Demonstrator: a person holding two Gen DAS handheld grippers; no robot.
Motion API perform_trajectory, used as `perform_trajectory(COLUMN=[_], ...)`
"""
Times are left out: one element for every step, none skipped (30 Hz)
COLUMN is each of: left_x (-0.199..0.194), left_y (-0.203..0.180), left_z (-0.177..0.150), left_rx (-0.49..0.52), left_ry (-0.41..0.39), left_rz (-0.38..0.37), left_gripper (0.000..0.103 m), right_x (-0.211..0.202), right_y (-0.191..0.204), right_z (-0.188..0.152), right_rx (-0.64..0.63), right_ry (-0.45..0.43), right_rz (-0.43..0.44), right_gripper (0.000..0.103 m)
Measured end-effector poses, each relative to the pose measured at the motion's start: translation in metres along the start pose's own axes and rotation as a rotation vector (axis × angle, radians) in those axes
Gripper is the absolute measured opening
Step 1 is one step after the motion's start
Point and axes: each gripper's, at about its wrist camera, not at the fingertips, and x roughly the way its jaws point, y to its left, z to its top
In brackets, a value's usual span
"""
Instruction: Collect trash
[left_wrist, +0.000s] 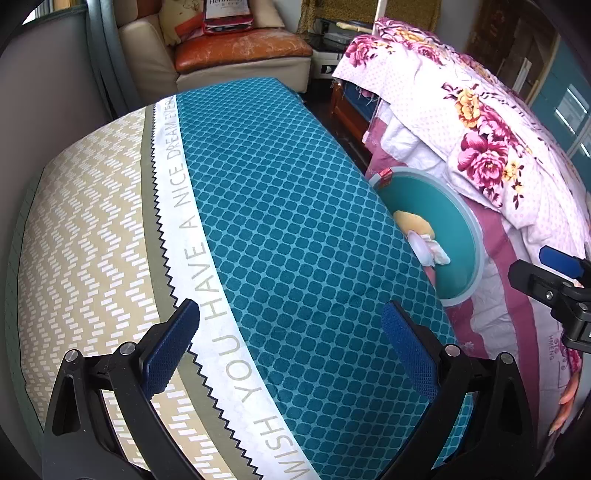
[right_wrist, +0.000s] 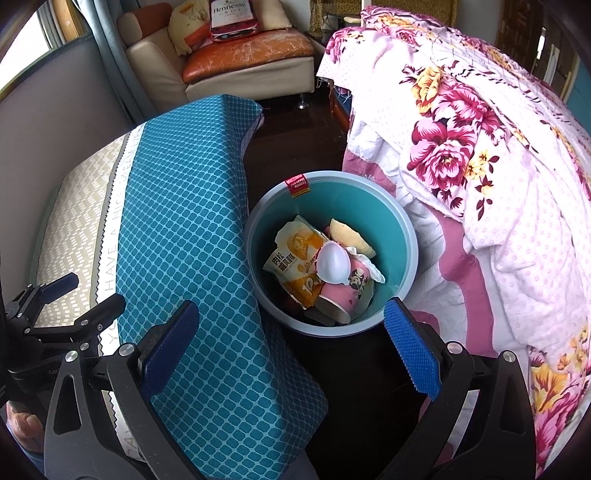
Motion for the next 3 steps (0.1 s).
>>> perform_trajectory(left_x=[-0.0001, -0.0005, -0.0006], left_y=[-0.0002, -0.0007, -0.0014], left_z=[-0.0001, -0.0005, -0.0001], left_rx=[0.002, 0.004, 0.006], left_ry=[-0.003, -0.006, -0.008], left_rz=[-0.002, 0.000, 0.003], left_gripper=[0.099, 0.099, 0.099], right_x=[0.0004, 0.0008, 0.0007], right_y=[-0.0004, -0.0005, 0.0004], right_z=[0.0000, -0.0005, -0.0006], right_rx=[-0.003, -0.006, -0.011], right_ry=[-0.001, -0.002, -0.004], right_rz=[0.002, 0.001, -0.002], right_gripper=[0.096, 0.096, 0.096])
